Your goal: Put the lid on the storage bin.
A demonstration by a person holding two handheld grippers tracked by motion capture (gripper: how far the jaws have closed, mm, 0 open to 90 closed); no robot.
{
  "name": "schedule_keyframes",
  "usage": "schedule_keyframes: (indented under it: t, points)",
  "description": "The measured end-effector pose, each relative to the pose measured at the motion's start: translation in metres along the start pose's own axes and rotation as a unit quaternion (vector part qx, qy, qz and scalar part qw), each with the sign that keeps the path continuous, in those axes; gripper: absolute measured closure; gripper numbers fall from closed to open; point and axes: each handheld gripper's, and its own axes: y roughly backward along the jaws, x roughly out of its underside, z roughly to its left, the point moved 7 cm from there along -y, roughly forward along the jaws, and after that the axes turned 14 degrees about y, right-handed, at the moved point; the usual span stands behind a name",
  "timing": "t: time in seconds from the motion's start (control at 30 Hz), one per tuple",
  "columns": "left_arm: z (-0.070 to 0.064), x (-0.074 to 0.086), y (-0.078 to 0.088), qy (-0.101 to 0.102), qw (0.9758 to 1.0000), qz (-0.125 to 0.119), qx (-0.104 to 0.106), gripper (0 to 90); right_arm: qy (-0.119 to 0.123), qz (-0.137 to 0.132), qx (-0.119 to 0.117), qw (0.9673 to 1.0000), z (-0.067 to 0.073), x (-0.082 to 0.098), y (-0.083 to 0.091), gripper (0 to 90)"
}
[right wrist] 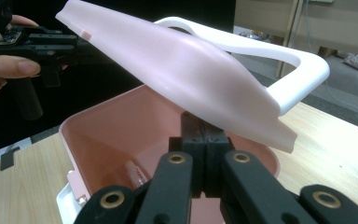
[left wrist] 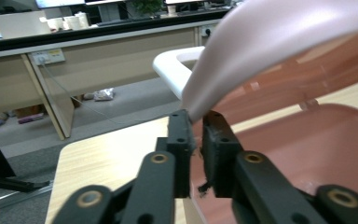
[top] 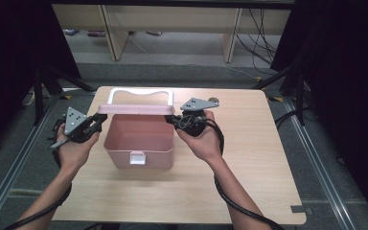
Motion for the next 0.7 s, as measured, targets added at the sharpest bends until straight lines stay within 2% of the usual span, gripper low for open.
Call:
schedule_keyframes:
  t: [0.03,0.1,0.17,0.37,0.4,0.5,0.57,0.7]
  points:
    - [0.000,0.001,0.002,-0.002,1.0000,0.003,0.003,74.2,-0.007,0.000,-0.005,1.0000,0.001,0.000,0.000,90.0]
    - [-0.001,0.002,0.007,-0.003,1.0000,0.003,0.005,68.9,-0.003,0.001,0.000,1.0000,0.001,0.000,0.000,90.0]
    - [0.000,0.002,0.012,0.000,1.0000,0.003,0.006,64.0,-0.008,0.001,-0.007,0.9999,0.002,0.000,0.000,90.0]
    - [0.004,0.001,0.029,0.006,0.9999,0.008,0.007,55.2,-0.005,0.001,-0.006,1.0000,0.002,0.000,0.001,90.0]
    - [0.006,-0.001,0.037,0.011,0.9999,0.006,0.008,53.9,-0.007,0.002,-0.007,1.0000,0.003,0.000,0.001,90.0]
    - [0.006,-0.001,0.045,0.020,0.9997,0.007,0.014,49.7,-0.008,0.002,-0.008,0.9999,0.003,0.001,0.001,90.0]
    - [0.004,-0.002,0.055,0.034,0.9990,0.009,0.026,46.5,-0.014,0.001,-0.009,0.9999,0.004,0.001,0.001,90.0]
    - [0.000,-0.003,0.065,0.030,0.9991,0.010,0.027,42.0,-0.006,-0.001,-0.013,0.9999,0.004,0.003,-0.002,90.0]
